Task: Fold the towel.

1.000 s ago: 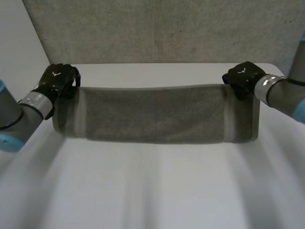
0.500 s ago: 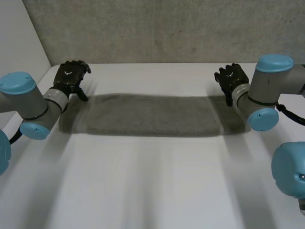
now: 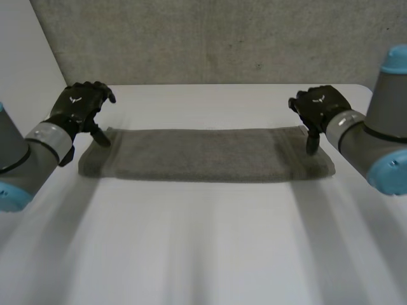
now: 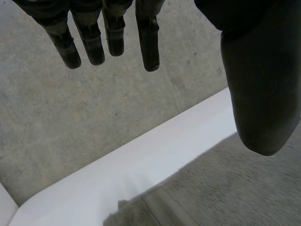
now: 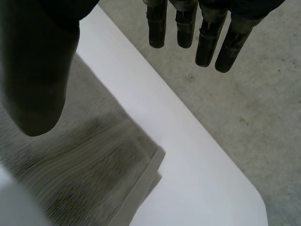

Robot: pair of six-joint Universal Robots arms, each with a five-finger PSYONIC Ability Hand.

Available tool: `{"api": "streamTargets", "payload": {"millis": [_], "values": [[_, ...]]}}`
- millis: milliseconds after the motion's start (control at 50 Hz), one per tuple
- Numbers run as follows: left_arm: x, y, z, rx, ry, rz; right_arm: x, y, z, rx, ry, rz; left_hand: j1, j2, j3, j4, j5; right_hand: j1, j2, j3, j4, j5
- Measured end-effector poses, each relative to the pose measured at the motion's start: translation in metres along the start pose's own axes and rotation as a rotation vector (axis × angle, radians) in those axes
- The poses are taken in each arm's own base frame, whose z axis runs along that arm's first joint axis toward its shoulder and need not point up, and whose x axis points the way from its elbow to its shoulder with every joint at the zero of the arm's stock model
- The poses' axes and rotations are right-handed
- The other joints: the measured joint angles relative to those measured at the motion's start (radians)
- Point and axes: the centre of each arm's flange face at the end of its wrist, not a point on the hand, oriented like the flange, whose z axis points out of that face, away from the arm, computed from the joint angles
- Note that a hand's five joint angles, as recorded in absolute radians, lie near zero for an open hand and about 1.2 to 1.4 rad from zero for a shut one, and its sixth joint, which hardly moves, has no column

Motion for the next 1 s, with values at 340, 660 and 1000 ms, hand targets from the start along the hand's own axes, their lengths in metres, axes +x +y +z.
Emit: {"api": "streamTargets", "payload": {"millis": [340,660,1000], "values": [[0.018,0.016,-0.034,0.068,-0.001,-0.005,0.002,0.083,0.005,-0.110,-0.054,0.056,0.000,0.000,0.000,0.000,0.000,0.027,0.003,0.058,0.053,0.078],[0.012,0.022,-0.033,0.108,-0.020,-0.056,-0.010,0.119,0.037,-0.085,-0.035,0.047,0.000,0.000,0.000,0.000,0.000,0.339,0.339,0.363,0.346,0.364],[0.013,0.023,-0.034,0.116,-0.021,-0.051,0.022,0.131,0.040,-0.117,0.032,0.035,0.000,0.000,0.000,0.000,0.000,1.038,1.036,1.064,1.088,1.091]]}}
